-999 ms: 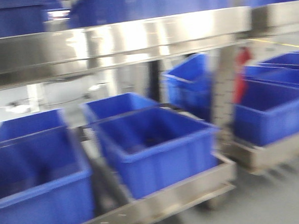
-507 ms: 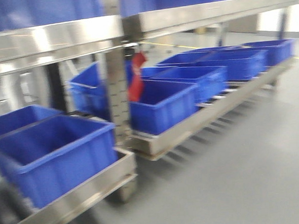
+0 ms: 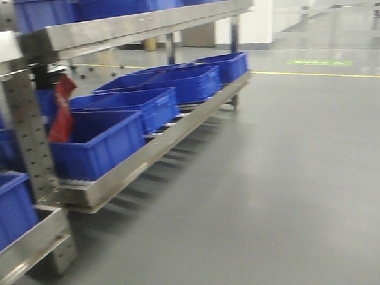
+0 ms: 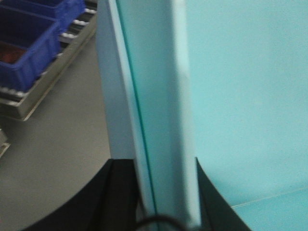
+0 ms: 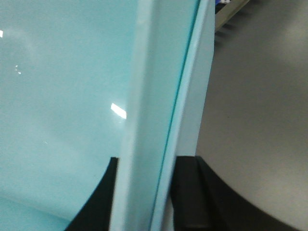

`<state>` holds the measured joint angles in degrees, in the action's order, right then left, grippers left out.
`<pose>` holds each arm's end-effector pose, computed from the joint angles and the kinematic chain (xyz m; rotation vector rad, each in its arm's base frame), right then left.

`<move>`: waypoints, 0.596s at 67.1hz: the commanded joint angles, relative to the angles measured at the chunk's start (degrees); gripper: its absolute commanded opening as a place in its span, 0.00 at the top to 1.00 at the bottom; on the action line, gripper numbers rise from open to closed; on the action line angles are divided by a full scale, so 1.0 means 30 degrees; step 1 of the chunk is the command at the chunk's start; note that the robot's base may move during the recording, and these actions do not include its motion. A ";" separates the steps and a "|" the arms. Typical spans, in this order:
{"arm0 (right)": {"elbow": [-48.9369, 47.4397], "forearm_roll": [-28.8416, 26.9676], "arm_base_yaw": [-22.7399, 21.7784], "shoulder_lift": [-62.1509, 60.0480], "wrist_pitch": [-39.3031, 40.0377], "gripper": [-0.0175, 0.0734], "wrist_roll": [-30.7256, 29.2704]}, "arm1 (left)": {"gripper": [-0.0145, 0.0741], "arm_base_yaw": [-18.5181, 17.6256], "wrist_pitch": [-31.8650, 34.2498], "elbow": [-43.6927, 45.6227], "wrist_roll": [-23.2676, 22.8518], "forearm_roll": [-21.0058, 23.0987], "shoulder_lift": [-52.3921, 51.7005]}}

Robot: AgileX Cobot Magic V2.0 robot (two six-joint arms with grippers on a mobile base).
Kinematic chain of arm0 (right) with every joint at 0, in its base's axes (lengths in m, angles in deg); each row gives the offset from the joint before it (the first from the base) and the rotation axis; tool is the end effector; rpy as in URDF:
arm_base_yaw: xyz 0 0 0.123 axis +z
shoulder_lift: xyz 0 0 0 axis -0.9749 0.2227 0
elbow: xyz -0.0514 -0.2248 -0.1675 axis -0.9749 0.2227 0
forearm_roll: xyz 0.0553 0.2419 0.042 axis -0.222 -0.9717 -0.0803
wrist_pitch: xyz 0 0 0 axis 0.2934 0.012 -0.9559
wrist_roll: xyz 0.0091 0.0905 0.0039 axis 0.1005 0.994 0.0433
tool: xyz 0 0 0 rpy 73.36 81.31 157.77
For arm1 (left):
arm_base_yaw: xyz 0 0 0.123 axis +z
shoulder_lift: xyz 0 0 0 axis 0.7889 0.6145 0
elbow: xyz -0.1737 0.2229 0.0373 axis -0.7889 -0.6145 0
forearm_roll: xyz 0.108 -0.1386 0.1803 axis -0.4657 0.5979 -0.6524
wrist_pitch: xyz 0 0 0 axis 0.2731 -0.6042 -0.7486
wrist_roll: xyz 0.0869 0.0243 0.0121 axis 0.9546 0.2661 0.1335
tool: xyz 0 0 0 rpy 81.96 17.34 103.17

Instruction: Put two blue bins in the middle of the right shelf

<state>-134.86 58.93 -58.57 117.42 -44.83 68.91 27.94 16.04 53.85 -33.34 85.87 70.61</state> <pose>0.2402 0.0998 0.4756 -0.2231 2.1048 0.5436 0.2181 -0.1044 0.4812 0.2470 2.0772 -0.4647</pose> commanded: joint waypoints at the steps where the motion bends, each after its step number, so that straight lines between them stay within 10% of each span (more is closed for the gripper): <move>1: -0.0378 0.0793 -0.0220 -0.0205 0.1573 0.98 -0.0199 | 0.96 0.0151 0.1264 0.0337 0.0263 -0.0009 -0.0392; 40: -0.0378 0.0793 -0.0220 -0.0205 0.1573 0.98 -0.0199 | 0.96 0.0151 0.1264 0.0337 0.0263 -0.0009 -0.0392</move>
<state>-134.86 58.93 -58.57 117.42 -44.83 68.91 27.94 16.04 53.85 -33.34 85.87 70.61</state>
